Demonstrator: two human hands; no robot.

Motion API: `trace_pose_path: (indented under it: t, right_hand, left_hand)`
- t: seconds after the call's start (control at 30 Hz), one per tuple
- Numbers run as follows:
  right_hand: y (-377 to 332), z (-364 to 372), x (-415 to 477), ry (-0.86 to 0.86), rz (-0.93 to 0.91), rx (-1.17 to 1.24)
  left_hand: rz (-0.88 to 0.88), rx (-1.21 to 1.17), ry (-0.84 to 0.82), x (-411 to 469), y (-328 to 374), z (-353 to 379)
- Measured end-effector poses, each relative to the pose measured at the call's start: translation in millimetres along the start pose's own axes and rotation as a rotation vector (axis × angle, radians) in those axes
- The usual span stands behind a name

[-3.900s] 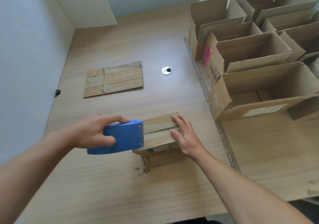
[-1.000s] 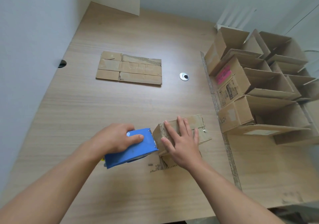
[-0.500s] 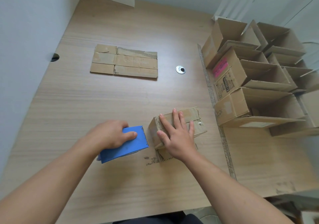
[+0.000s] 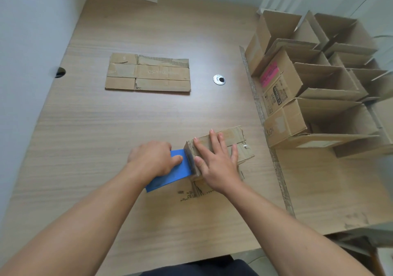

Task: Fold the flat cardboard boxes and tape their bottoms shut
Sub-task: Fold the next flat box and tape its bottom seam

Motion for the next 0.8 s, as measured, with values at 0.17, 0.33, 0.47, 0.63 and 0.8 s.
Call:
trace_pose_path:
  t: [0.17,0.33,0.47,0.63,0.8]
  right_hand:
    - [-5.2,-4.6,-3.9,0.007,0.010,0.010]
    - [-3.6,-12.7,-3.4,-0.034,-0.019,-0.081]
    - [0.5,-22.0,-7.7,0.002,0.043,-0.188]
    - [-3.8,-15.9,-15.0,0.089,0.077,-0.140]
    - [-5.1,-16.2,-9.4,0.169,0.047,-0.143]
  left_hand:
    - [0.019,0.178,0.053,-4.7,26.7,6.6]
    - [-0.024,0.029,0.002,-13.3,-1.5,17.6]
    - [-0.066,-0.010,-0.014,-17.8,-40.0,3.8]
    - [-0.053,-0.106,0.069,-25.2,-47.7,-16.3]
    - [0.003,-0.244,0.048,-28.2,-44.0,-29.9]
Point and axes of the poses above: each hand's wrist, its own x-axis towards the middle knuckle, its own z-axis out of the palm, y = z × x, the point moved 10 cm from there along x, towards the middle knuckle, and after that the axes turned 11 degrees about -x, right-handed, at the moved point
